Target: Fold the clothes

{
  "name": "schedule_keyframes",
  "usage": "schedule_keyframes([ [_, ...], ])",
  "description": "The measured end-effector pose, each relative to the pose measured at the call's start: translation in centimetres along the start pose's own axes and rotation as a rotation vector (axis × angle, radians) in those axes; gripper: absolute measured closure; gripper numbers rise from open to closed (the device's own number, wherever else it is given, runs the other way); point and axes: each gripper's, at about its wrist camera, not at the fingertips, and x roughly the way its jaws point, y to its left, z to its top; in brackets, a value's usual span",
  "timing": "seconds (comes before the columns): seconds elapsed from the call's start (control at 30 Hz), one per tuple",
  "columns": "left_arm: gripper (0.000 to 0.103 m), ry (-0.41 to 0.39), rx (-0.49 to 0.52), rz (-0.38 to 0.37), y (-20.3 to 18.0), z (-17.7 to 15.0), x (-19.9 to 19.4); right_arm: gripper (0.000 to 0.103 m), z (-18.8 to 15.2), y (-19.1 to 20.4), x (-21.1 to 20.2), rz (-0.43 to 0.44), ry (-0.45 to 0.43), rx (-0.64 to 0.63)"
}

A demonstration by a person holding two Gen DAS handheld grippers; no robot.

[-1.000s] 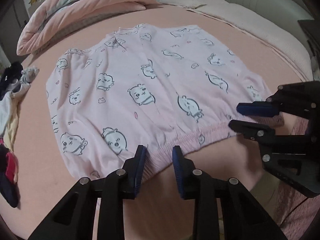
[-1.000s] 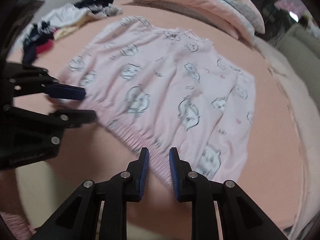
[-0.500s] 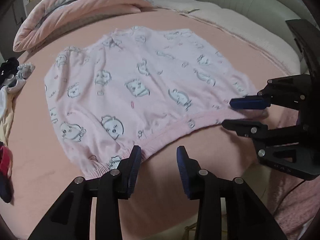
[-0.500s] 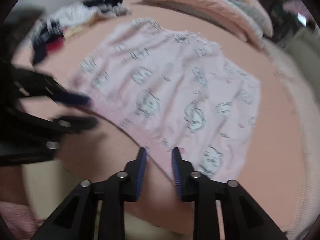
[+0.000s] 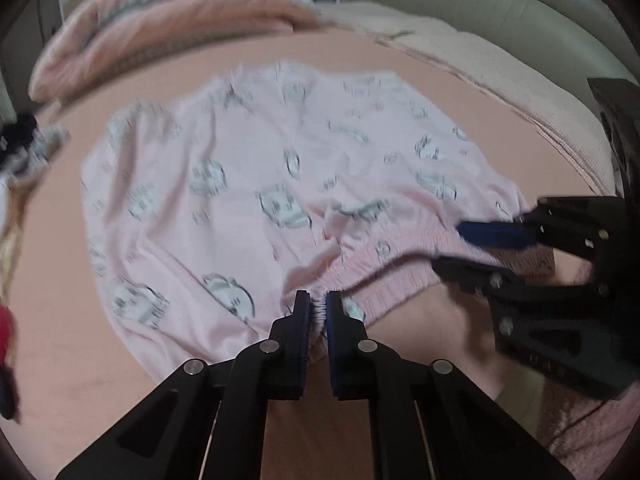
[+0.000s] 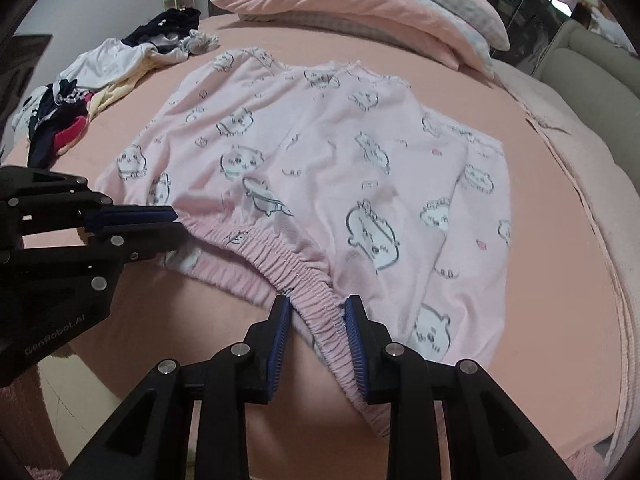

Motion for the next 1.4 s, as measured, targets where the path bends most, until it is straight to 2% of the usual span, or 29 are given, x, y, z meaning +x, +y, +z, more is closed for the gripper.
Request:
schedule_keyframes([
  [0.17, 0.093, 0.012, -0.097, -0.119, 1.3, -1.3, -2.0, 0.075, 0.2, -1.6, 0.5, 0.083, 0.07, 0.092],
  [0.23, 0.092, -0.001, -0.161, -0.125, 2.3, -2.2, -3.0, 0.075, -0.7, -1.9, -0.1, 0.105, 0.094, 0.098],
  [0.4, 0.092, -0.112, -0.382, -0.143, 5.9, -3.1, -5.1, 0.075, -2.4, -4.2, -3.7, 0.237, 0.004, 0.265],
  [0.47, 0.092, -0.09, -0.433, -0.105, 6.9, -3.3, -4.6, 0.075, -2.8, -5.4, -4.6, 0.171, -0.072, 0.344],
  [0.53, 0.092, -0.023, -0.459, -0.061, 7.3, -4.0, -3.7, 0.075, -3.3, -6.1, -4.4, 0.077, -0.107, 0.393],
  [0.6, 0.092, 0.024, -0.466, -0.05, 7.5, -5.3, -3.2, 0.075, -4.2, -6.3, -2.6, 0.037, -0.02, 0.403],
  [0.63, 0.093, 0.007, -0.476, -0.05, 7.8, -5.9, -3.8, 0.075, -4.8, -6.4, -1.6, 0.03, 0.034, 0.412],
  [0.67, 0.093, -0.011, -0.488, -0.05, 8.0, -6.4, -4.4, 0.078, -5.6, -6.6, -1.4, 0.032, 0.035, 0.431],
  [0.8, 0.092, -0.098, -0.567, -0.046, 9.0, -6.9, -6.2, 0.075, -6.9, -7.3, -4.1, -0.015, -0.059, 0.506],
  [0.87, 0.088, -0.085, -0.612, -0.077, 9.3, -7.0, -5.7, 0.074, -7.2, -7.8, -4.3, 0.008, -0.074, 0.54],
  [0.93, 0.073, -0.057, -0.649, -0.087, 9.6, -7.6, -5.1, 0.074, -7.5, -7.9, -4.0, 0.038, -0.06, 0.564],
  [1.17, 0.073, -0.053, -0.699, -0.153, 9.6, -8.9, -4.5, 0.074, -7.5, -7.3, -2.8, 0.088, -0.013, 0.564],
  [1.27, 0.075, -0.059, -0.702, -0.17, 9.3, -8.7, -4.2, 0.074, -7.4, -7.0, -2.3, 0.109, 0.007, 0.564],
  [1.3, 0.086, -0.059, -0.69, -0.153, 9.0, -8.5, -4.2, 0.074, -7.4, -6.9, -2.1, 0.116, 0.014, 0.564],
  [1.4, 0.094, -0.065, -0.667, -0.124, 8.4, -8.3, -4.2, 0.076, -7.4, -6.6, -1.6, 0.137, 0.034, 0.564],
])
